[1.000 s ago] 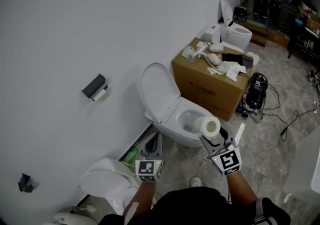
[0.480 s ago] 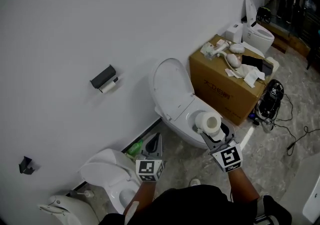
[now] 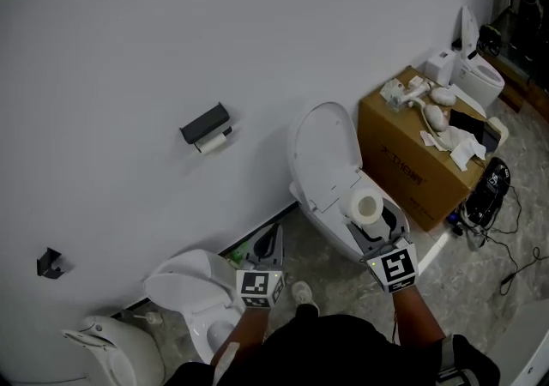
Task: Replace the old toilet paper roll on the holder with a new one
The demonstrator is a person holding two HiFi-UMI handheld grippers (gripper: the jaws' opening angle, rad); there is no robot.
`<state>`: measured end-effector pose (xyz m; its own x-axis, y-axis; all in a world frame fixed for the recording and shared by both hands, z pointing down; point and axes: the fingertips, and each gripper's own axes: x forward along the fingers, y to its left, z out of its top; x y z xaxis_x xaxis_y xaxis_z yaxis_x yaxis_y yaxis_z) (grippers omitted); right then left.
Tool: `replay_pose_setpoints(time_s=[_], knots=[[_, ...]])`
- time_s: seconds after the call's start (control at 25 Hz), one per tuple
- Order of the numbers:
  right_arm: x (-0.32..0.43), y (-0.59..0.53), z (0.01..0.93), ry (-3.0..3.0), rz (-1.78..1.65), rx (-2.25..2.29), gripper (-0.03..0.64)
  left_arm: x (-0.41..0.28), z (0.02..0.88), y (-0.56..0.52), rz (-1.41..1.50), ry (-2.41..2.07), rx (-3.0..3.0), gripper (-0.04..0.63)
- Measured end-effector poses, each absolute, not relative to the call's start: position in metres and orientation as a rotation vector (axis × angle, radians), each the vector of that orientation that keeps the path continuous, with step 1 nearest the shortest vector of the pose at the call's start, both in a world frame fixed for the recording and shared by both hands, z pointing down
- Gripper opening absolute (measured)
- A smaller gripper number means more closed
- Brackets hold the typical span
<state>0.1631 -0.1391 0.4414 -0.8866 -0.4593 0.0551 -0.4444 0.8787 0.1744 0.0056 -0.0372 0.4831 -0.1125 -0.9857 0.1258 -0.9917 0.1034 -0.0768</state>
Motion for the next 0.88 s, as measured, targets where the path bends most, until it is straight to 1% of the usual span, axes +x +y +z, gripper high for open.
replay_pose_setpoints(time_s=[0.44, 0.88], knots=[[0.031, -0.179, 0.436, -2.996, -0.187, 0.592, 0.268, -0.1, 0.482, -0.082, 0.241, -2.324, 2.055, 0.007], [-0.084, -0.189, 0.428, -3.02, -0.23, 0.471, 0.268, -0.182, 0.488, -0.097, 0.257, -2.303, 2.083, 0.008]])
